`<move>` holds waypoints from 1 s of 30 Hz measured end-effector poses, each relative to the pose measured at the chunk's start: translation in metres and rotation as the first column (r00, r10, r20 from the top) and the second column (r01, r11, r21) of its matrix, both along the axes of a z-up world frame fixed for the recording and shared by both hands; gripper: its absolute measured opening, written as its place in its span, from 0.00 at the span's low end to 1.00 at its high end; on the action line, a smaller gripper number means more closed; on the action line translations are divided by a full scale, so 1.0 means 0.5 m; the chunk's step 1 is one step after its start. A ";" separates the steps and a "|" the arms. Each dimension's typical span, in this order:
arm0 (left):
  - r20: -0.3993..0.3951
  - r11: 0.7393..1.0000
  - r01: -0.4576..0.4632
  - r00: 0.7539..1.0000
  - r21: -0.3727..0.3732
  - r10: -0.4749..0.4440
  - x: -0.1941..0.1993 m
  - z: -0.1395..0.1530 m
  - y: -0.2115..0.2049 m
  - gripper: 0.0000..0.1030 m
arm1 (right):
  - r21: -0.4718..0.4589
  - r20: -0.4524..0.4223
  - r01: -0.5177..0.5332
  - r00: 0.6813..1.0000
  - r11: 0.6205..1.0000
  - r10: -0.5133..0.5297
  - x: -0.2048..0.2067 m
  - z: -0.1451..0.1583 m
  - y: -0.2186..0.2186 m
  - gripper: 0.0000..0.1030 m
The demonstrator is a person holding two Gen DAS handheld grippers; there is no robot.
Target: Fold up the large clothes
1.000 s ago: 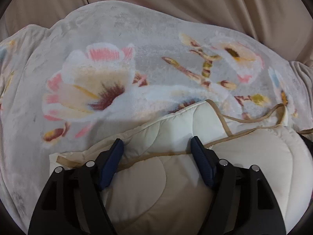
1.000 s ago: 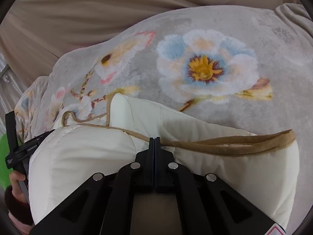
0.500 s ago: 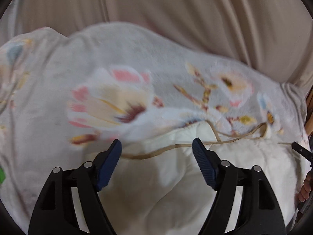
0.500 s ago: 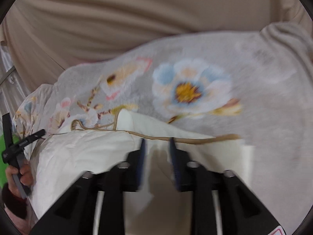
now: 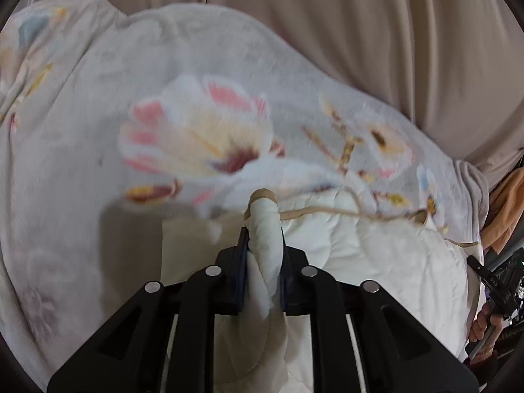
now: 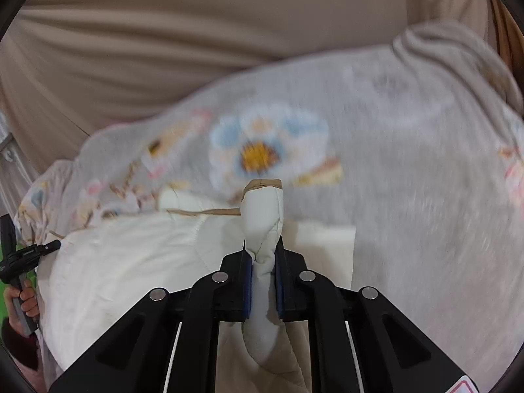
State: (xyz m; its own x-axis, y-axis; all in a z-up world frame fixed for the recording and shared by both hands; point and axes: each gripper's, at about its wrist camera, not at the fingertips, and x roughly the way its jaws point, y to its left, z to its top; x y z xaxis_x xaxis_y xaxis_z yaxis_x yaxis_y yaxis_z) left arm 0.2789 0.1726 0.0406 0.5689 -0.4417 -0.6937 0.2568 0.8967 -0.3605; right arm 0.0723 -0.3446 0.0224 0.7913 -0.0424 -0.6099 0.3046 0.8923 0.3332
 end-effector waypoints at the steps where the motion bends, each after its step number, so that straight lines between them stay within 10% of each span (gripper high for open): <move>1: 0.023 1.000 0.002 1.000 -0.004 -0.002 0.004 0.014 -0.002 0.09 | -0.006 0.033 0.004 0.999 1.000 -0.004 -0.004 0.019 -0.001 0.09; 12: 0.013 0.978 -0.032 0.999 0.207 0.030 0.065 -0.089 -0.060 0.16 | 0.129 -0.140 0.037 0.990 0.991 -0.019 0.086 -0.115 -0.078 0.12; 19: 0.163 0.973 -0.143 0.980 0.179 0.114 -0.016 0.046 -0.002 0.25 | 0.057 -0.018 0.148 0.989 0.987 -0.147 -0.012 0.008 -0.062 0.27; 24: 0.242 0.992 0.023 0.969 0.126 -0.053 -0.121 0.137 -0.081 0.36 | -0.016 0.063 -0.133 0.989 0.991 0.133 -0.006 0.090 0.113 0.24; 30: 0.093 0.940 0.262 0.953 0.219 -0.287 -0.185 0.003 -0.262 0.36 | -0.100 -0.096 -0.369 0.928 0.924 0.360 0.055 0.006 0.320 0.11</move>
State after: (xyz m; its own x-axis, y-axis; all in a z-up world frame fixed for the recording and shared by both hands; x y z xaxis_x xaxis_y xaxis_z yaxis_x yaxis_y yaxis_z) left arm 0.1862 0.0418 0.0423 0.5308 -0.4505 -0.7178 0.5335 0.8358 -0.1299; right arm 0.0999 -0.1844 0.0252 0.7178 0.1676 -0.6757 -0.0292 0.9770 0.2114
